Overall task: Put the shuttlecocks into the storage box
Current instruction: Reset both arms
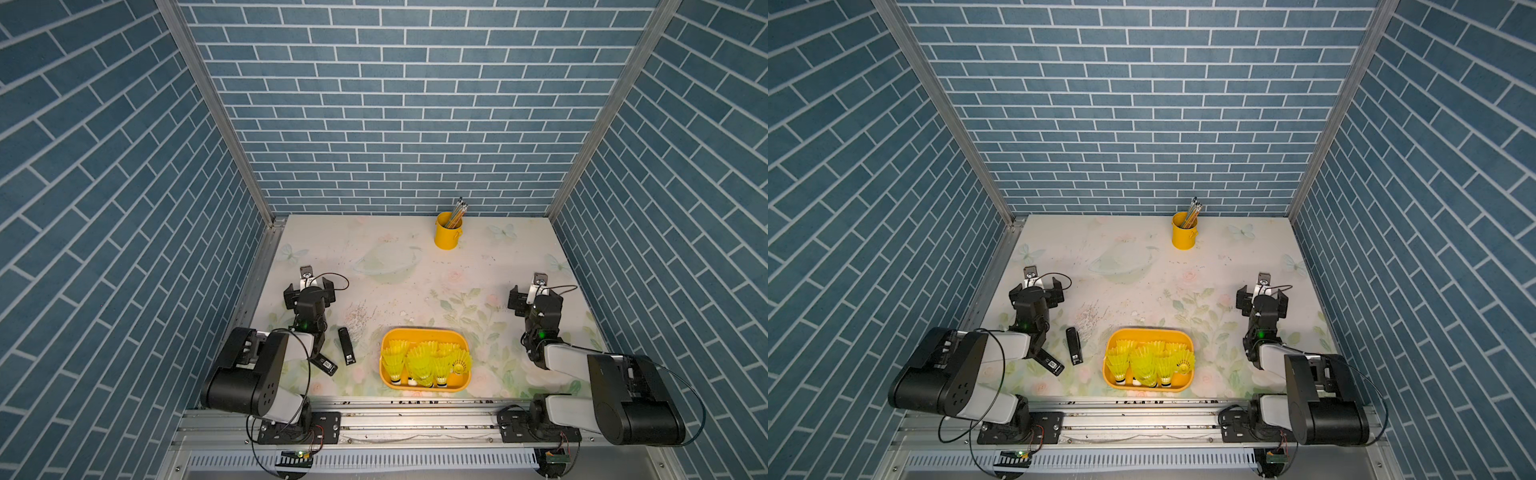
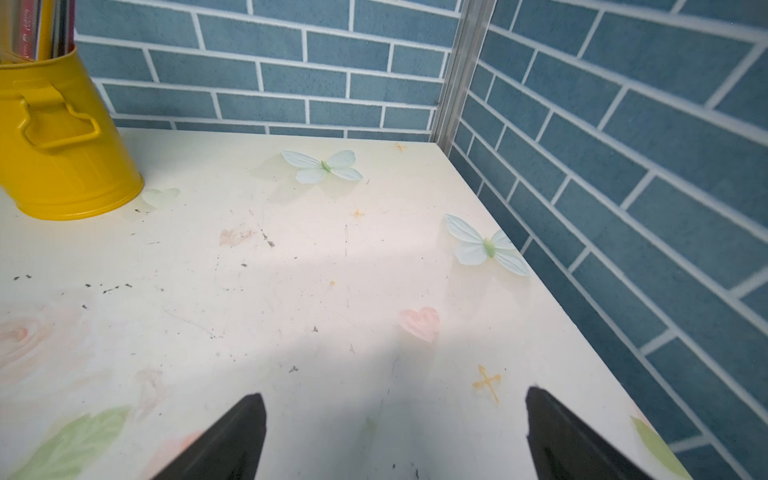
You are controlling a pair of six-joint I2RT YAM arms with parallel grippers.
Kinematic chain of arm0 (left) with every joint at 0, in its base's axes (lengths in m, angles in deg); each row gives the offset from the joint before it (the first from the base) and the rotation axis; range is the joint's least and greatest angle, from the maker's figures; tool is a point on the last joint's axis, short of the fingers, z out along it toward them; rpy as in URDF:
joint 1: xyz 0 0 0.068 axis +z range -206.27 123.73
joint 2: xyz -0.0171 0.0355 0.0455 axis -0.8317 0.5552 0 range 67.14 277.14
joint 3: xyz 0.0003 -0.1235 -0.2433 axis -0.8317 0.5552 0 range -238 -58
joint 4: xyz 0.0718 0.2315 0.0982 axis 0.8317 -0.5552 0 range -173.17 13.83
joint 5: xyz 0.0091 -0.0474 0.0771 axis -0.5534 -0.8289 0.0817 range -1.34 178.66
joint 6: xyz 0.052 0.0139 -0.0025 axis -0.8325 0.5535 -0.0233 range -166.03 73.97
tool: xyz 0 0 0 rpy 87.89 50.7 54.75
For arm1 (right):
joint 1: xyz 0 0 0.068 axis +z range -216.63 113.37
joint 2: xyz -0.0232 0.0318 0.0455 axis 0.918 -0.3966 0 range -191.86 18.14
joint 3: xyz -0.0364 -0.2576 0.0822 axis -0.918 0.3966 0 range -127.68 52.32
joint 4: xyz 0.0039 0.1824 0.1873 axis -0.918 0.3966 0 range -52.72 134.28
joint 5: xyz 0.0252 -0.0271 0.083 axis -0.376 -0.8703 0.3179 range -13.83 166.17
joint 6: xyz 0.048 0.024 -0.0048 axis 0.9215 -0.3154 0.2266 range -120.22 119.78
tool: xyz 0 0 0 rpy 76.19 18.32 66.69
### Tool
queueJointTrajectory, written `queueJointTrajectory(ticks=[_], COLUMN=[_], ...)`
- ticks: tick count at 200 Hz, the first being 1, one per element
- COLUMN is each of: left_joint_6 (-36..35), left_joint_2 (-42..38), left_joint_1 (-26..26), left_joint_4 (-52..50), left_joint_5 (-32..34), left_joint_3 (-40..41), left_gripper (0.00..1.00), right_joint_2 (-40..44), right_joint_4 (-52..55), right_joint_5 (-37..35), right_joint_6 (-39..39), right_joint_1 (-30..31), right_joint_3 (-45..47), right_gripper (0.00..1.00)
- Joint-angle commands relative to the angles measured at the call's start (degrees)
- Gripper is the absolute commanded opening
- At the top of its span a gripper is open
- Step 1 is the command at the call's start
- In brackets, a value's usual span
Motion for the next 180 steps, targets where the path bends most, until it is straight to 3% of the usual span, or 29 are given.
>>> queueJointTrajectory(ticks=[1, 25, 41, 52, 96, 106, 116, 125, 145, 171, 180], left_joint_6=[-1.4, -1.7, -1.7, -1.2, 0.2, 0.1, -1.0, -1.6, -3.6, -1.1, -0.2], left_joint_2=[-0.1, -1.4, -2.3, -2.2, -0.9, -1.0, 0.3, 1.5, 1.2, 1.1, 1.5], left_joint_1=[0.4, 0.1, -0.1, -0.1, 3.1, 3.0, 2.2, 1.9, 1.8, 5.7, 6.9], left_joint_4=[8.8, 14.8, 22.3, 24.9, 15.6, 18.4, 26.0, 31.5, 26.3, 17.1, 18.3], left_joint_5=[-0.7, -0.5, -0.3, 0.6, -6.4, -6.2, -6.2, -6.6, -11.8, -17.4, -19.9], left_joint_3=[0.8, 4.7, 9.3, 10.8, 5.5, 7.3, 10.8, 12.6, 10.1, 5.7, 5.9], left_gripper=[0.99, 1.0, 1.0, 0.99, 1.0, 1.0, 0.99, 0.99, 0.99, 1.0, 1.0], right_joint_2=[-0.6, -0.5, 0.0, -0.6, -10.6, -13.0, -11.6, -12.5, -12.7, -12.4, -12.4], right_joint_4=[-11.0, -11.3, -23.0, -25.6, -30.7, -36.2, -32.1, -34.6, -38.8, -40.0, -38.7], right_joint_5=[2.5, 5.1, 8.6, 6.3, 8.8, 9.7, 9.6, 10.0, 8.8, 8.7, 8.7], right_joint_6=[-1.8, -2.1, 1.0, 0.5, -0.6, -1.1, -1.0, -1.3, -1.2, -1.1, -1.0], right_joint_1=[-0.5, -0.4, -0.2, 0.7, 0.8, 0.8, 0.8, 0.8, 1.0, 1.0, 1.0], right_joint_3=[0.6, 0.8, 6.3, 7.4, 5.0, 6.4, 5.6, 6.1, 8.3, 9.0, 8.4], right_gripper=[1.0, 1.0, 1.0, 1.0, 1.0, 1.0, 1.0, 1.0, 1.0, 1.0, 1.0])
